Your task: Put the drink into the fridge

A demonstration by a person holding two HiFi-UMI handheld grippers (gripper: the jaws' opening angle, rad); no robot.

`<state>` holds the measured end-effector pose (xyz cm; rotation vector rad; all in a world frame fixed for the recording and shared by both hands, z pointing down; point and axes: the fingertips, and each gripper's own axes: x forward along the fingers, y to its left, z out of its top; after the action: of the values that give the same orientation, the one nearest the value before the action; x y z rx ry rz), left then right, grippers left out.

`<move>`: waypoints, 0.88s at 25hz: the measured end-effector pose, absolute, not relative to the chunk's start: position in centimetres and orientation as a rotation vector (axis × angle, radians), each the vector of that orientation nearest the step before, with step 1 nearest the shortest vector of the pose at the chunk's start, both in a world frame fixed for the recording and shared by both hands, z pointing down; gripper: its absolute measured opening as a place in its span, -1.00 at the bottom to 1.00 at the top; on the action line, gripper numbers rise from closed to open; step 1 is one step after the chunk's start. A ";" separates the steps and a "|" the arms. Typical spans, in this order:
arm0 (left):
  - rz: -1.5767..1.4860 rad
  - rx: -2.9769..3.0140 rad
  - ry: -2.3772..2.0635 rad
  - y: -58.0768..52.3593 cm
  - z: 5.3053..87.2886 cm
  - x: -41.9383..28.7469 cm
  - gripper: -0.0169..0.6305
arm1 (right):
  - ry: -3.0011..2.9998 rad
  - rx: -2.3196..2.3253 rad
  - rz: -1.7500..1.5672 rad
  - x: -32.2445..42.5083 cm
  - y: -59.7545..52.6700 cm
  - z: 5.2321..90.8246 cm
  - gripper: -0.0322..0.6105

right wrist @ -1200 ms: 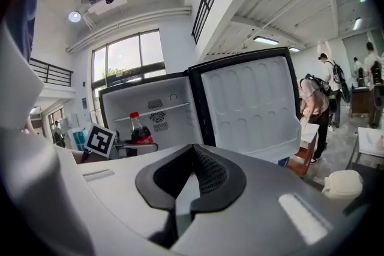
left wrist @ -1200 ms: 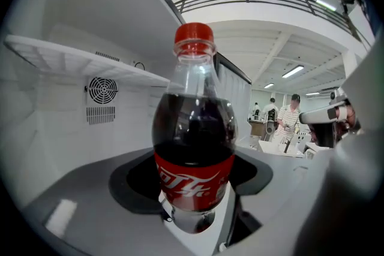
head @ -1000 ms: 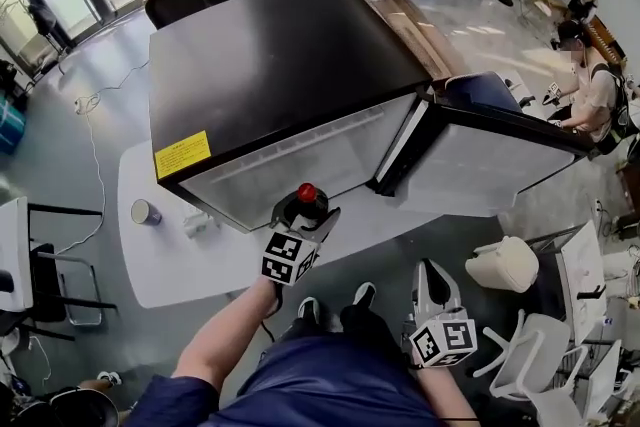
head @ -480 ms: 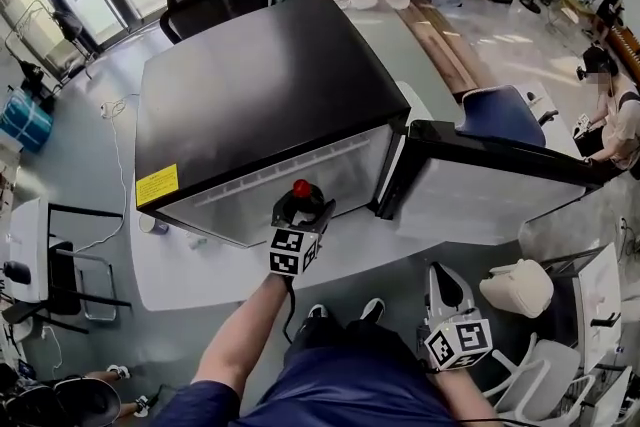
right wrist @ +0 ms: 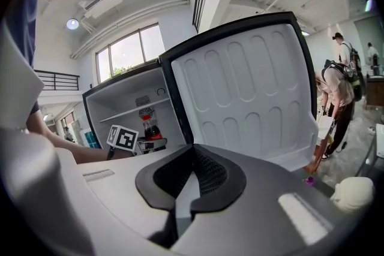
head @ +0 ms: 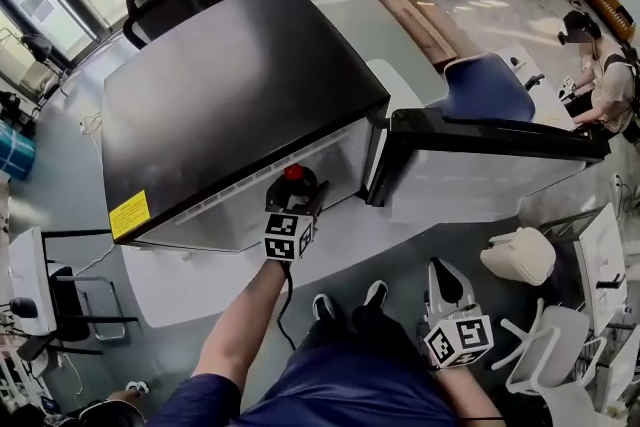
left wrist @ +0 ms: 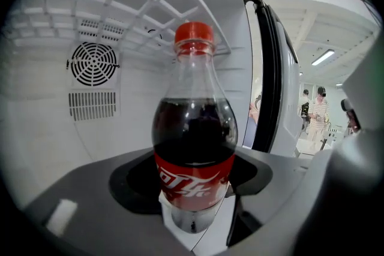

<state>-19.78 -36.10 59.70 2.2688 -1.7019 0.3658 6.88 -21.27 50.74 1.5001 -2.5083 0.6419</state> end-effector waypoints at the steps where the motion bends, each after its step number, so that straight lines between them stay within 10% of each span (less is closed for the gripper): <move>1: 0.372 2.276 -1.693 -36.3 59.8 -19.7 0.02 | -2.503 1.511 0.644 6.9 -21.1 50.8 -0.88; 22: 0.388 2.261 -1.719 -43.2 60.4 -22.4 0.02 | -2.371 1.706 0.630 9.2 -18.4 50.6 -0.88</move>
<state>-22.39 -43.21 60.38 2.2610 -1.7195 0.3877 9.24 -18.42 50.65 1.7062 -2.3713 0.6298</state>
